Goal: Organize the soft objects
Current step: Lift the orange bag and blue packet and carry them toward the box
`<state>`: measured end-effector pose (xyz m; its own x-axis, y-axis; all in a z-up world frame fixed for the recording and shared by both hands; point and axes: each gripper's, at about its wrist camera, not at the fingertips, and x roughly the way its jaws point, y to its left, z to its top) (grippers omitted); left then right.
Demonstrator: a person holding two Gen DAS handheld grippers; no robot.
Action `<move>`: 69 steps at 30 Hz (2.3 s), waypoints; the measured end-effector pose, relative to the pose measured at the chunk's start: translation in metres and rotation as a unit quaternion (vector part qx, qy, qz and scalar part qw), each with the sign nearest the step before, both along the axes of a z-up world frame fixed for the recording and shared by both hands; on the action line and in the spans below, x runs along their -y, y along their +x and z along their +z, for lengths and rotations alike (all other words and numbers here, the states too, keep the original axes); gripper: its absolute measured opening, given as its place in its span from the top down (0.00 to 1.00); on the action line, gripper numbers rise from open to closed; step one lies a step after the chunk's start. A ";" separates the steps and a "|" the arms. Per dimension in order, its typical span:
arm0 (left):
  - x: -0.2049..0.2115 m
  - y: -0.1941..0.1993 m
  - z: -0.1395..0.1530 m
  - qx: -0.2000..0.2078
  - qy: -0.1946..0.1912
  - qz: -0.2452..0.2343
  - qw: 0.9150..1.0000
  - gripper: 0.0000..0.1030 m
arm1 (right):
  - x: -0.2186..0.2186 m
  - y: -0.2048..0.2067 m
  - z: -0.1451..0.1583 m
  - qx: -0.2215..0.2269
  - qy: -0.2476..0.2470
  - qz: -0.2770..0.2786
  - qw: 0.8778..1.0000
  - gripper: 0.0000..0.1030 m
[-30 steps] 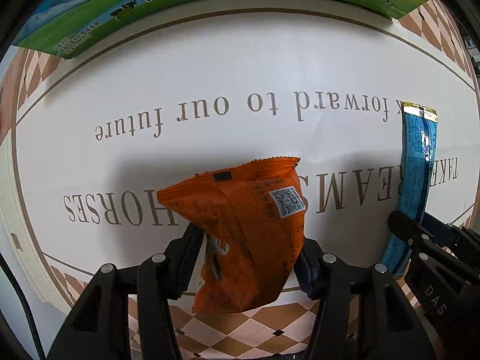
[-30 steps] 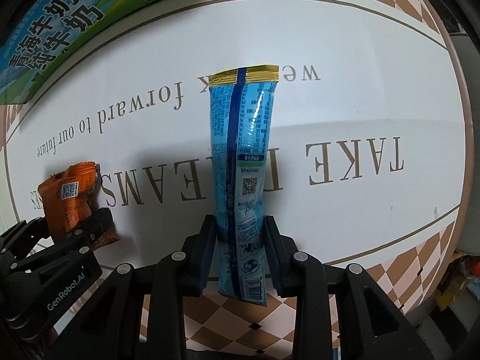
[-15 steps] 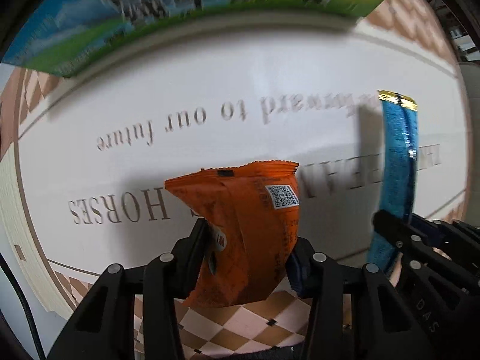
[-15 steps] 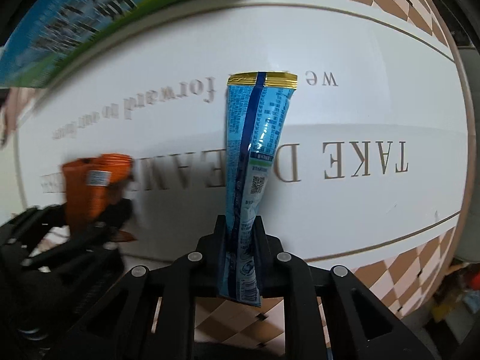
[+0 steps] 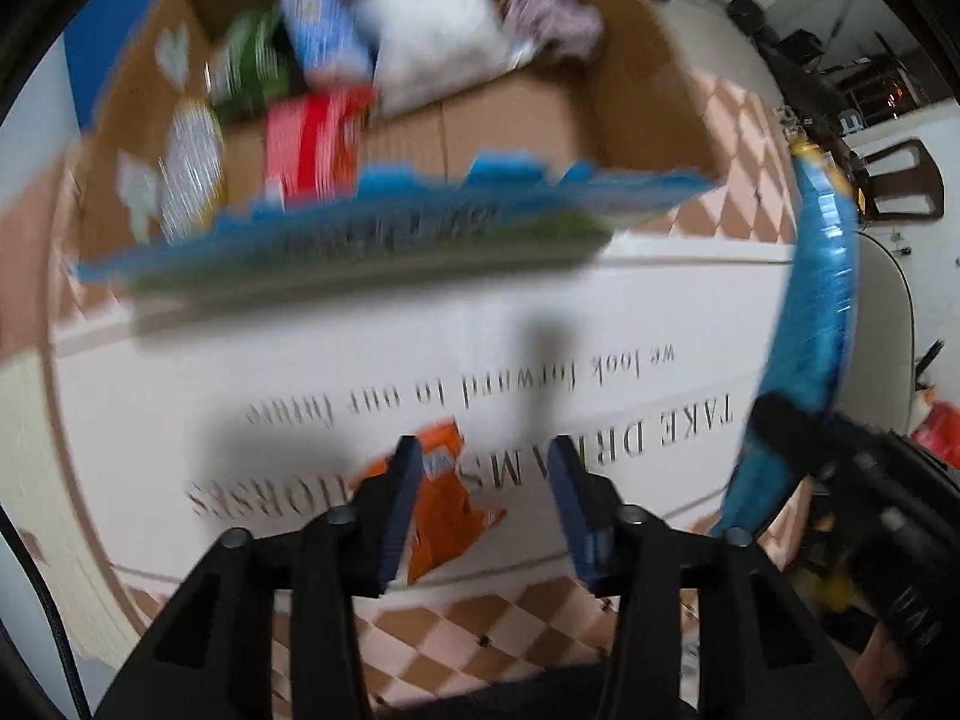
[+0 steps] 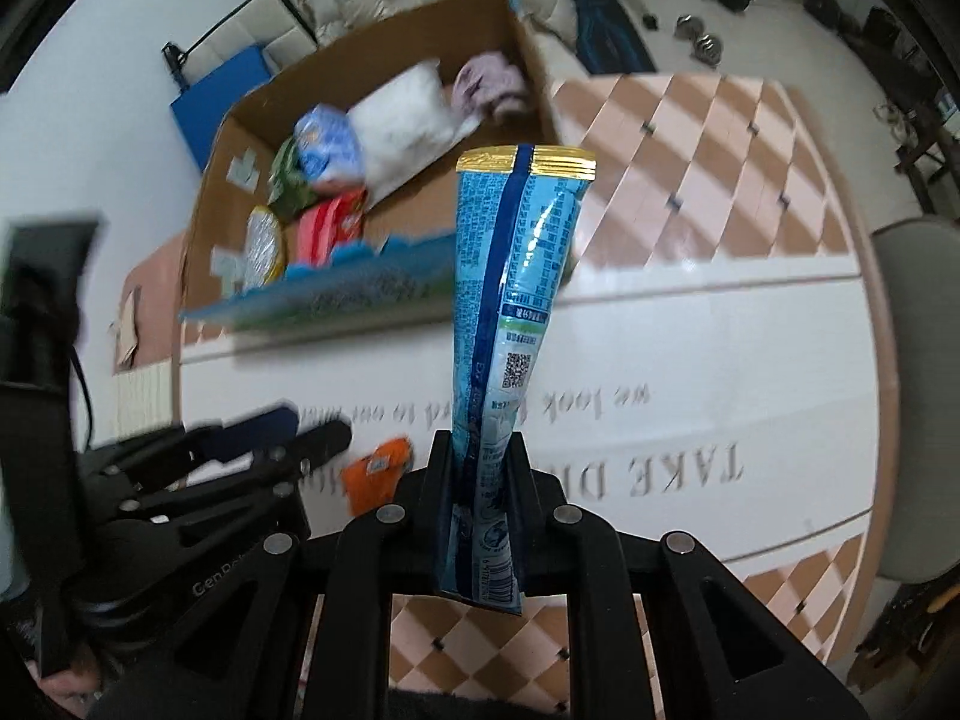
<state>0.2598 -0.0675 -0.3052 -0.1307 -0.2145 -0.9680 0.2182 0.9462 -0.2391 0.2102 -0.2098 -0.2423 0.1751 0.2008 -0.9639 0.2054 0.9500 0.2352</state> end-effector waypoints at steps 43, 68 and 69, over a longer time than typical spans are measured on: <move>-0.013 0.149 0.049 -0.004 -0.049 0.059 0.997 0.69 | 0.000 0.107 0.036 0.061 0.030 -0.045 0.997 0.84; -0.035 -0.002 -0.069 -0.151 -0.064 0.107 0.981 0.22 | 0.036 -0.022 -0.047 -0.029 -0.020 -0.054 0.998 0.84; -0.031 -0.003 -0.072 -0.154 -0.067 0.108 0.980 0.22 | 0.038 -0.027 -0.050 -0.031 -0.022 -0.059 0.998 0.84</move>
